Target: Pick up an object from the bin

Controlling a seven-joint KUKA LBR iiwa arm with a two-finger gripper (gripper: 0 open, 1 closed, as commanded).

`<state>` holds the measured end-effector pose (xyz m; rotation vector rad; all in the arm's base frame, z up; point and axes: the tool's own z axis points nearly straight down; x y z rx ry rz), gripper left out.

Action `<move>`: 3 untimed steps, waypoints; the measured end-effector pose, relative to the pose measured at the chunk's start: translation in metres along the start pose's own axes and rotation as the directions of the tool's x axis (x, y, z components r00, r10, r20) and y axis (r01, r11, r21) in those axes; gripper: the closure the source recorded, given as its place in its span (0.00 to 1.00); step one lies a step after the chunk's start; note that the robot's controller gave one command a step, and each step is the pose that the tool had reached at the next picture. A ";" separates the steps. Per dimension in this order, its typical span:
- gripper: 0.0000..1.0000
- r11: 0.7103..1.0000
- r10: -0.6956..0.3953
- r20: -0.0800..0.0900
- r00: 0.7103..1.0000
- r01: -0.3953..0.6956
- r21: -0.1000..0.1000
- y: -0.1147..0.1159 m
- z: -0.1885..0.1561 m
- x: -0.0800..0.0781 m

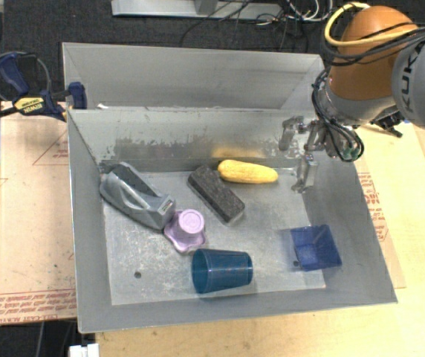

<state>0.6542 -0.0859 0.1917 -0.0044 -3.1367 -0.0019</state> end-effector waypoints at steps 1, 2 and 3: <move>0.00 1.000 -0.003 0.008 1.000 0.003 0.001 0.001 -0.005 -0.002; 0.00 0.980 0.200 0.016 0.980 -0.200 -0.002 0.058 0.119 0.002; 0.00 0.909 0.416 0.022 0.909 -0.416 -0.006 0.049 0.044 0.002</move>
Offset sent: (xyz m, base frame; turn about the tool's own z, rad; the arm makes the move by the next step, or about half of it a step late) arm -0.0051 0.0583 -0.1217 0.2026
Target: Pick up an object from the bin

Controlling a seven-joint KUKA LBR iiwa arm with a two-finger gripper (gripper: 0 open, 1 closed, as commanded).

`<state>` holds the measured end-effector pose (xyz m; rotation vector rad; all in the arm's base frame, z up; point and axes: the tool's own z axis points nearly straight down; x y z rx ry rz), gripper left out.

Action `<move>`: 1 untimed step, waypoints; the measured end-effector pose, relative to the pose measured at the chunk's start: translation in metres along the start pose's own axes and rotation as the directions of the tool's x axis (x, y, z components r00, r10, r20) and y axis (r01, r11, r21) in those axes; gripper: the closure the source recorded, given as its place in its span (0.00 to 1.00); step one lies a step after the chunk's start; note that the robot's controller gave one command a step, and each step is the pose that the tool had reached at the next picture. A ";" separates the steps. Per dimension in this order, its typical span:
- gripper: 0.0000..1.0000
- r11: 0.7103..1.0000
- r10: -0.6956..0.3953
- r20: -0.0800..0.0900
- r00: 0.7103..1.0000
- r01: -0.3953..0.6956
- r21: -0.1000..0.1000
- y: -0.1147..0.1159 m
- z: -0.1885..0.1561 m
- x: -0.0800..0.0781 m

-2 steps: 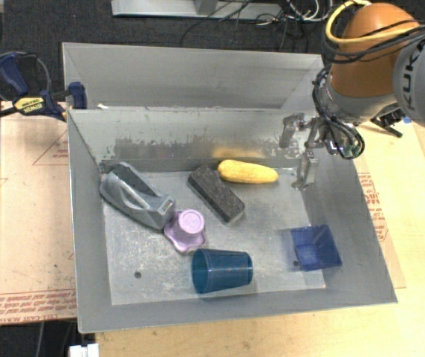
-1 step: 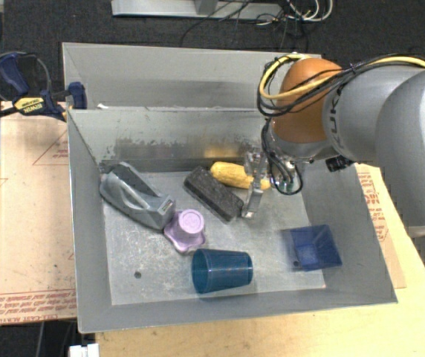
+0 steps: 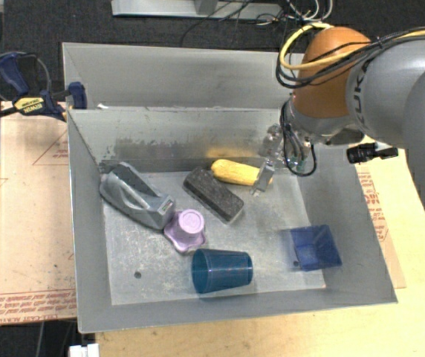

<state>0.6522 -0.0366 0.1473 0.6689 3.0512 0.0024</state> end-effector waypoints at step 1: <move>0.00 0.975 -0.222 -0.011 0.975 0.222 -0.002 0.007 0.070 0.006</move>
Offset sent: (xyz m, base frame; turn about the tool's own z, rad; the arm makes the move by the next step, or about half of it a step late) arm -0.0043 0.0103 -0.0773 0.1779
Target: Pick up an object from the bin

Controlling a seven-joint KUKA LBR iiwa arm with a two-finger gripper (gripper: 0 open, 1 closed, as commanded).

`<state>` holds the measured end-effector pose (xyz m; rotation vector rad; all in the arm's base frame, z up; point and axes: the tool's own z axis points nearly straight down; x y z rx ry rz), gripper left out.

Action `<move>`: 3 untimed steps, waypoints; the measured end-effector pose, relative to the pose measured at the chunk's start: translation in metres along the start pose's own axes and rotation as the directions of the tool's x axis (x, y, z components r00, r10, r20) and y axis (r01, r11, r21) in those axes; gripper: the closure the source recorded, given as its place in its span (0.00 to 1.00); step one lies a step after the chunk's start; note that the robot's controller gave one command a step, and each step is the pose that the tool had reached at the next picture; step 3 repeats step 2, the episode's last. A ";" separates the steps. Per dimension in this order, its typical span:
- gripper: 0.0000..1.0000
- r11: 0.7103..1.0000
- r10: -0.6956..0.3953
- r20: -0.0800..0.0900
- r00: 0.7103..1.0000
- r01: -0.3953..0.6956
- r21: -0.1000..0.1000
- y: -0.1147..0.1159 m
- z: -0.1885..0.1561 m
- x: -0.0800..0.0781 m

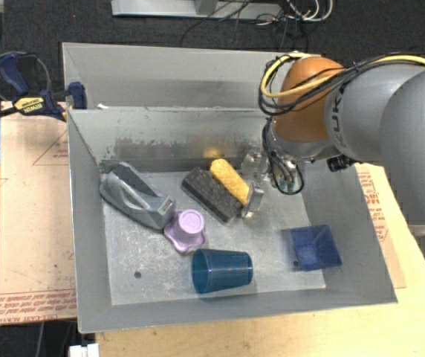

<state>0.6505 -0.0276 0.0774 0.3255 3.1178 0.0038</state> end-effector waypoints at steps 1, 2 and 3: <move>0.00 0.922 0.387 0.011 0.922 -0.387 -0.003 0.001 0.007 0.003; 1.00 0.989 0.149 0.009 0.989 -0.149 0.002 0.121 0.006 0.038; 1.00 0.989 0.149 0.009 0.989 -0.149 0.002 0.121 0.006 0.038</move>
Offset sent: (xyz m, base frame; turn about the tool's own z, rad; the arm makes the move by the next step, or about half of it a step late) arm -0.0133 0.1272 -0.0074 0.1507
